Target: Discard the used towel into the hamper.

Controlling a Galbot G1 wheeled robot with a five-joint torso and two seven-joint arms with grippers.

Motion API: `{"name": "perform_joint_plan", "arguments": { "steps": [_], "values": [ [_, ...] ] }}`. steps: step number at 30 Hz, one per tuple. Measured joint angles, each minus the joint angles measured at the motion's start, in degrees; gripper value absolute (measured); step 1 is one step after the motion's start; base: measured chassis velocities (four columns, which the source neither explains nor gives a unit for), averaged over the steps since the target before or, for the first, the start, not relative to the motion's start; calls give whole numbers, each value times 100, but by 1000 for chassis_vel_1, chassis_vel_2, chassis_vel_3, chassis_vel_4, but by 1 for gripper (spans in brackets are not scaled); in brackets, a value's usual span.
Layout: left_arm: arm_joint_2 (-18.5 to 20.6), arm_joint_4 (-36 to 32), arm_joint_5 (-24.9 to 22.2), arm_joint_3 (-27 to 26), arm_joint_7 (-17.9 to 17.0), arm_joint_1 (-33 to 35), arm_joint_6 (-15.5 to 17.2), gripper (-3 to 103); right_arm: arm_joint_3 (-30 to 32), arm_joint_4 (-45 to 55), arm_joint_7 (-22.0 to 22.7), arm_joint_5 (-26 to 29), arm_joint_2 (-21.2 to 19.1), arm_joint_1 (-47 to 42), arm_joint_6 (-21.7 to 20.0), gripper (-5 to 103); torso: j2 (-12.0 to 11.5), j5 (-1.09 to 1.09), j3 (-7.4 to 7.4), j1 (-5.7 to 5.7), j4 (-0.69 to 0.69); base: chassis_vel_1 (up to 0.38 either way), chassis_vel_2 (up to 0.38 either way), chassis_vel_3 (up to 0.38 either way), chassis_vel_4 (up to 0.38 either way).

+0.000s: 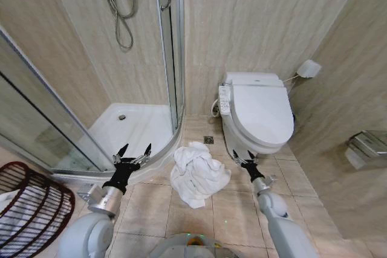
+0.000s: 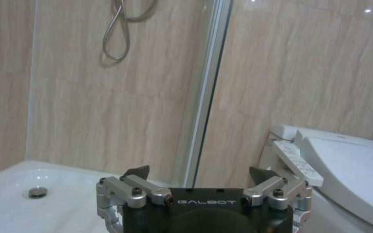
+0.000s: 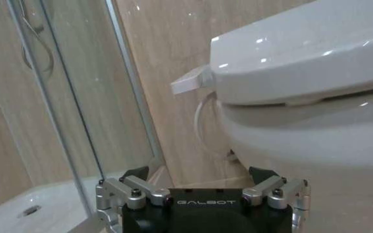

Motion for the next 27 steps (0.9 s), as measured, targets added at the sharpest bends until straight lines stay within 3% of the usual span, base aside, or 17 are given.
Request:
{"name": "perform_joint_plan", "arguments": {
  "steps": [5, 7, 13, 27],
  "values": [
    [0, 0, 0, 0, 0, 0, 0, 100, -71, -396, -28, -242, 66, 310, 72, 100, 0, -1, 0, 0, 2, 0, 0, 0, 0],
    [0, 0, 0, 0, 0, 0, 0, 100, -163, -874, 20, -589, 66, 627, 78, 100, 0, 0, 0, 0, 1, 0, 0, 0, 0],
    [0, 0, 0, 0, 0, 0, 0, 100, -308, -944, 773, -713, 245, 636, 125, 100, 0, 0, 0, 0, 1, 0, 0, 0, 0],
    [0, 0, 0, 0, 0, 0, 0, 100, -117, -845, 811, -719, 90, 278, 179, 100, 0, -1, 0, 0, 0, 0, 0, 0, 0]
  ]
}}
